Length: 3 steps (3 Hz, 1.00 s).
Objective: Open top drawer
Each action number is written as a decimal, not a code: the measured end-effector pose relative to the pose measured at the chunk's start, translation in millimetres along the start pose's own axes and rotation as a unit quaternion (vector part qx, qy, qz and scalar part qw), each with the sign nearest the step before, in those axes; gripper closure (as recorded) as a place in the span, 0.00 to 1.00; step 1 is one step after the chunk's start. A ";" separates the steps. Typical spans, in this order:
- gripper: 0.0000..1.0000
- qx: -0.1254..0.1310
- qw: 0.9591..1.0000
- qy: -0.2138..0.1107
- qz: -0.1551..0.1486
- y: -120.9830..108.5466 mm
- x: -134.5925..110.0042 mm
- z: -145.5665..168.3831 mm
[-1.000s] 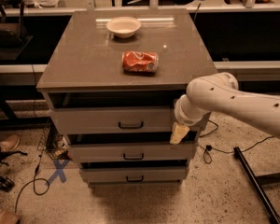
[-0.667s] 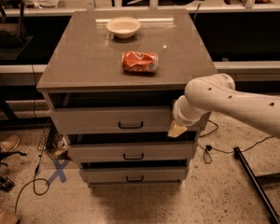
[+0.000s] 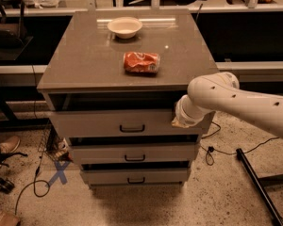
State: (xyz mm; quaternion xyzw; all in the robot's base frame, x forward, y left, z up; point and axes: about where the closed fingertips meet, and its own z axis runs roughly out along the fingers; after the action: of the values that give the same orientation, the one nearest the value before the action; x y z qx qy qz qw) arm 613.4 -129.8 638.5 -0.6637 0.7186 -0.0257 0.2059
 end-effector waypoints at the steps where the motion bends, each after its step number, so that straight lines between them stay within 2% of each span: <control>1: 1.00 0.000 1.000 0.000 0.000 -0.7 -0.6 -2.2; 2: 0.82 0.000 1.000 0.000 0.000 -0.7 -0.7 -2.2; 3: 0.59 -0.001 1.000 0.000 0.000 -0.3 -0.8 -1.7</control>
Offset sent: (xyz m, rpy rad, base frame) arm 0.0000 0.0000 0.0024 0.0000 0.0000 0.0000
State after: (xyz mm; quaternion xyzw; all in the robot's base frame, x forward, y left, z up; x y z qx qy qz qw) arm 613.2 -129.5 640.4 -0.6640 0.7185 -0.0253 0.2055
